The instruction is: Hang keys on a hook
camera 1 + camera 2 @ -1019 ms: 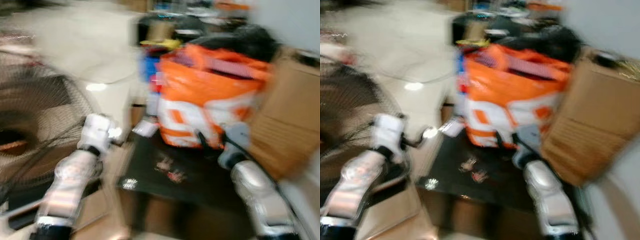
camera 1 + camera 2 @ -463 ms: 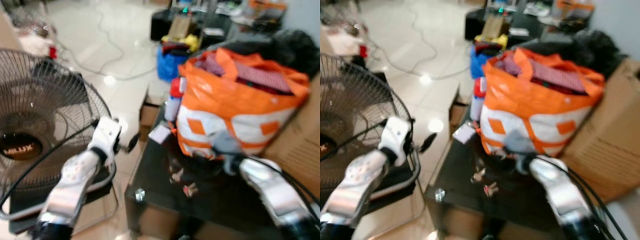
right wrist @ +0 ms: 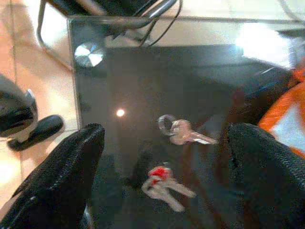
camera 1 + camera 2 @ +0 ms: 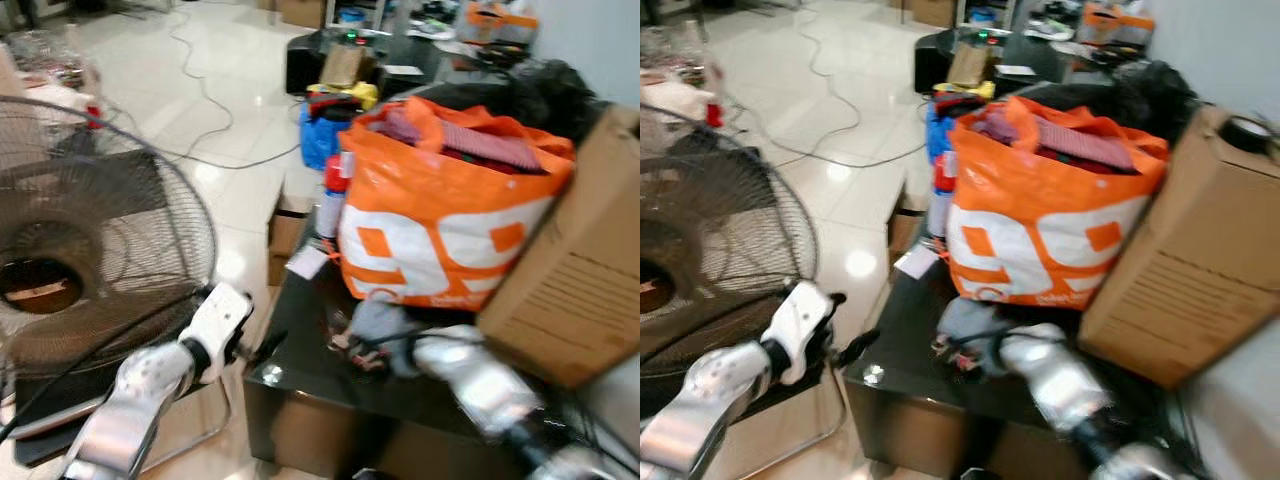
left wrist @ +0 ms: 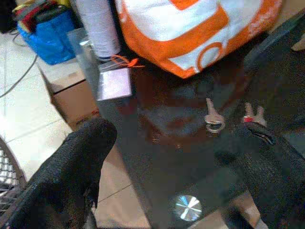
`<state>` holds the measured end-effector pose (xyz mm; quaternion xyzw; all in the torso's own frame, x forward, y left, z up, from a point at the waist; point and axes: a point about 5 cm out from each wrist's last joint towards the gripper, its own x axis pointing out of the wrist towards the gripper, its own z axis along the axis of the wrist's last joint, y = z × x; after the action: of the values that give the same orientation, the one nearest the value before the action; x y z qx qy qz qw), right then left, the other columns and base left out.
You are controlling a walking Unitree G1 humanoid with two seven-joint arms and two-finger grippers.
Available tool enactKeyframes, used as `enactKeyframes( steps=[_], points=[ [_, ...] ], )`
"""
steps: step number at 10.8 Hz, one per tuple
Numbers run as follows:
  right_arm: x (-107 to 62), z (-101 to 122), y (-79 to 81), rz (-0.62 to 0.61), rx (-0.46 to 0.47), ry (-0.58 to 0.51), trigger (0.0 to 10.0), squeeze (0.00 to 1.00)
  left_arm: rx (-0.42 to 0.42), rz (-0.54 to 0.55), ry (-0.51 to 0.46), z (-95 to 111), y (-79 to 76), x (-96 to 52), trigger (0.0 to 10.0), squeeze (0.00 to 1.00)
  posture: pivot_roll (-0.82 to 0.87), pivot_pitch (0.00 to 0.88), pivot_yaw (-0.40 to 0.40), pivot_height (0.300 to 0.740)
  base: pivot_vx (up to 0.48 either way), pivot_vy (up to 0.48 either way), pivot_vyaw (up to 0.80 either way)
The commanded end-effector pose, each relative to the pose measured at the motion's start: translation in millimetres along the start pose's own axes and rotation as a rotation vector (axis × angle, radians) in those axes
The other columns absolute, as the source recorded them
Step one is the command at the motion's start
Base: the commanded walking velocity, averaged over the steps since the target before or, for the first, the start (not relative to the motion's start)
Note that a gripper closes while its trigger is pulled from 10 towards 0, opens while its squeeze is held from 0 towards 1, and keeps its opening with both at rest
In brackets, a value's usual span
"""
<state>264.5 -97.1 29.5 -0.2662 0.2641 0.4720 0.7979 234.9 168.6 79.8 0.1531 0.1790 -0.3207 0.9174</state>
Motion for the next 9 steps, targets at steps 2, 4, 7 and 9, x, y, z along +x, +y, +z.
enactKeyframes(
  steps=[2, 4, 7, 9],
  points=[
    [11.4, 5, -3.1, -0.047, 0.008, -0.013, 10.0, 0.00, 0.016, 0.001, -0.009, 4, -1.9, -6.0, 10.0, 0.00, -0.04, 0.000, -0.108, 0.740, 0.000, 0.000, 0.00],
    [27.9, 8, 2.2, -0.130, 0.093, -0.049, 10.0, 0.00, 0.016, 0.034, -0.020, 6, -3.0, -11.6, 10.0, 0.00, -0.03, 0.000, -0.124, 0.740, 0.000, 0.000, 0.00],
    [44.7, 9, 14.1, -0.187, 0.125, -0.078, 10.0, 0.00, 0.012, 0.050, -0.017, 10, -7.2, -27.3, 10.0, 0.00, 0.01, 0.029, -0.144, 0.740, 0.000, 0.000, 0.00],
    [50.4, 8, 15.5, -0.214, 0.094, -0.048, 4.9, 0.00, 0.019, 0.041, 0.010, 10, -10.2, -37.6, 10.0, 0.00, 0.03, 0.069, -0.160, 0.740, 0.000, 0.000, 0.00]
  ],
)
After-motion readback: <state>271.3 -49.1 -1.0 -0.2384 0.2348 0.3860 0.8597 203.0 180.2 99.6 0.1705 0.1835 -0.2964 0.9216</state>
